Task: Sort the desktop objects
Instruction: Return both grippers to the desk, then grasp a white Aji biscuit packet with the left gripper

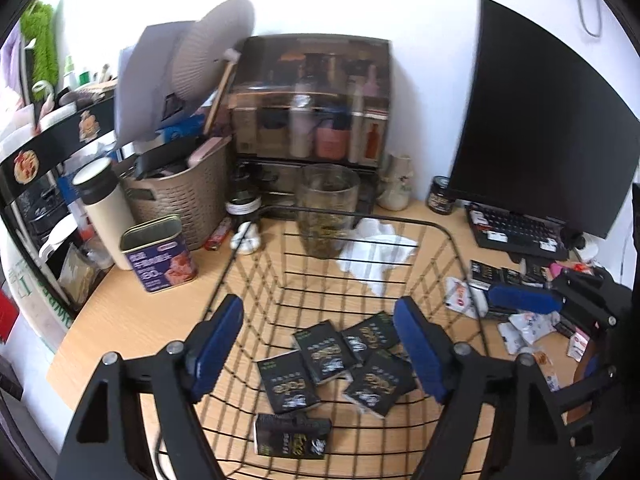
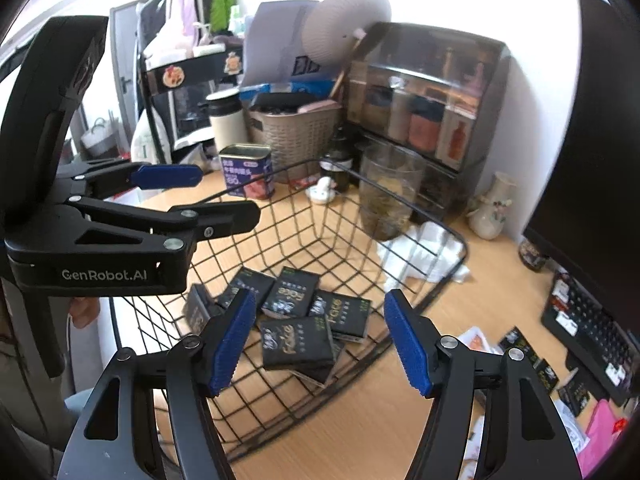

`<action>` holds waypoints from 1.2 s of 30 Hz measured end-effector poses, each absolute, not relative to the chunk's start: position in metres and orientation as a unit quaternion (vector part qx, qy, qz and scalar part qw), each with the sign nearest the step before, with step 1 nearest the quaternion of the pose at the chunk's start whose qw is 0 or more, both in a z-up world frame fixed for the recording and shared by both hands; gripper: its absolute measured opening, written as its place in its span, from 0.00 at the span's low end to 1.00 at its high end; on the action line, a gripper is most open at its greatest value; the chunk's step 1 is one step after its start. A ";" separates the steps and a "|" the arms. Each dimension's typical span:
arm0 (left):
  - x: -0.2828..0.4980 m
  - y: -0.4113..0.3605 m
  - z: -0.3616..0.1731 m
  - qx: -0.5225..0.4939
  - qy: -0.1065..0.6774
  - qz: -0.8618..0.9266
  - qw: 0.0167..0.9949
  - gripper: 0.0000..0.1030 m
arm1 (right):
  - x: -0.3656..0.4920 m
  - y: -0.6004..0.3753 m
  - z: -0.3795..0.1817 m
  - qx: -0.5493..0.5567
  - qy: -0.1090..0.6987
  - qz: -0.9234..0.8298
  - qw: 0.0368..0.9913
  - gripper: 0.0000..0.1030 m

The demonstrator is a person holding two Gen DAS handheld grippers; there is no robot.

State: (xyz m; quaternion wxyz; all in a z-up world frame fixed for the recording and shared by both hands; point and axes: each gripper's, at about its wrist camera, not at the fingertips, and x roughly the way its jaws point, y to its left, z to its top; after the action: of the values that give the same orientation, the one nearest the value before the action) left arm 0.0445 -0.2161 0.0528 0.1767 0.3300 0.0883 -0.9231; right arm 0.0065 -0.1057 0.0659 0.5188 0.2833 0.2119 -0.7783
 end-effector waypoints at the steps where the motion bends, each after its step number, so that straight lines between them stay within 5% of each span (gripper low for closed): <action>1: 0.043 -0.210 0.054 0.330 0.084 -0.924 0.172 0.78 | 0.005 -0.099 0.067 0.283 0.211 -0.781 0.515 0.64; 13: -0.009 -0.081 0.049 0.358 0.025 -0.932 0.047 0.78 | -0.065 0.061 0.057 0.323 0.166 -0.847 0.387 0.64; 23: -0.064 0.031 -0.020 0.443 0.008 -0.894 -0.057 0.78 | -0.098 0.181 0.022 0.368 0.139 -0.873 0.287 0.64; 36: -0.079 0.053 -0.084 0.505 -0.008 -0.862 -0.049 0.75 | -0.120 0.211 -0.042 0.419 0.150 -0.858 0.257 0.64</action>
State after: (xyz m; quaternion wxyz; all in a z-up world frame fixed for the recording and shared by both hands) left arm -0.0789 0.0533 -0.0841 -0.0489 0.5050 -0.0084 -0.8617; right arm -0.1205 0.2111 -0.0419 0.2567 0.4192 0.1499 -0.8579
